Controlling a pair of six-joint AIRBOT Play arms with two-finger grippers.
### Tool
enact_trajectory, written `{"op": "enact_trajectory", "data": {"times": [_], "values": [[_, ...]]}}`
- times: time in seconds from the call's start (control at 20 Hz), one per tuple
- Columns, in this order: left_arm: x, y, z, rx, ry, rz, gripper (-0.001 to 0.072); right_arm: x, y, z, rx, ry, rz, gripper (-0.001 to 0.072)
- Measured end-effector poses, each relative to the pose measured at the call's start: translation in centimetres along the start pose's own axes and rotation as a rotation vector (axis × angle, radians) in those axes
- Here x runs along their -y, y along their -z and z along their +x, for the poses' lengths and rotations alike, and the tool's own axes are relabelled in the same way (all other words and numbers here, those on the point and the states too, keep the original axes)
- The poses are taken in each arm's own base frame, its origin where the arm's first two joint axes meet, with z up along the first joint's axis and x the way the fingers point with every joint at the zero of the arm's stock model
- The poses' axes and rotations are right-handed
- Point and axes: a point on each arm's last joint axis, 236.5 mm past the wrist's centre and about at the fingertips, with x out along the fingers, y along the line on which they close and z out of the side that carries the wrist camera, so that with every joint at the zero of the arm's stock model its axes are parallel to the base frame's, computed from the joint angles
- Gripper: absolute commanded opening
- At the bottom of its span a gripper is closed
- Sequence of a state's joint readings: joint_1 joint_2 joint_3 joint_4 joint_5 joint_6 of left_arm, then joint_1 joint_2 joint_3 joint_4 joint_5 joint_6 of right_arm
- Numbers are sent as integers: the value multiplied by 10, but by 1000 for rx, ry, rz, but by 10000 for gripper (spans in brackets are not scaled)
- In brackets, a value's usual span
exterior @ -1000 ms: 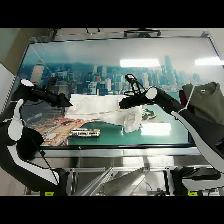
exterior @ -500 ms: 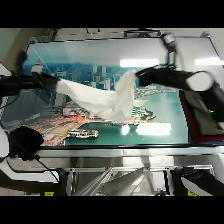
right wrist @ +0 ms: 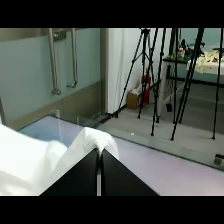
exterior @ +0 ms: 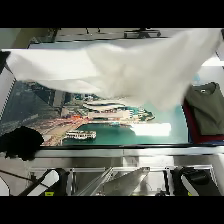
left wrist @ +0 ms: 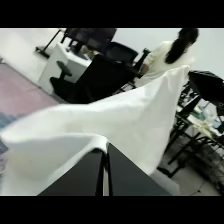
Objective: Fold the shirts.
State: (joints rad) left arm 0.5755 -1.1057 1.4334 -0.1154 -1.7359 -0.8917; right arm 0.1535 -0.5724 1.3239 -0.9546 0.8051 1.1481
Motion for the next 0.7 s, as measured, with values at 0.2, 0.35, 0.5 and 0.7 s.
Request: {"op": "enact_trajectory", "data": {"times": [0.2, 0.35, 0.5, 0.7], "values": [[-48, 48, 8, -75, -195, -96, 15, 14, 89, 33, -284, -15, 90, 14], [-104, 107, 10, -158, -281, -246, 14, 31, 180, 66, -525, -21, 192, 15], [-163, 178, 7, -258, -352, -422, 14, 47, 275, 92, -750, -19, 296, 16], [-235, 267, -10, -356, -459, -634, 11, 69, 386, 118, -955, 19, 409, 18]]}}
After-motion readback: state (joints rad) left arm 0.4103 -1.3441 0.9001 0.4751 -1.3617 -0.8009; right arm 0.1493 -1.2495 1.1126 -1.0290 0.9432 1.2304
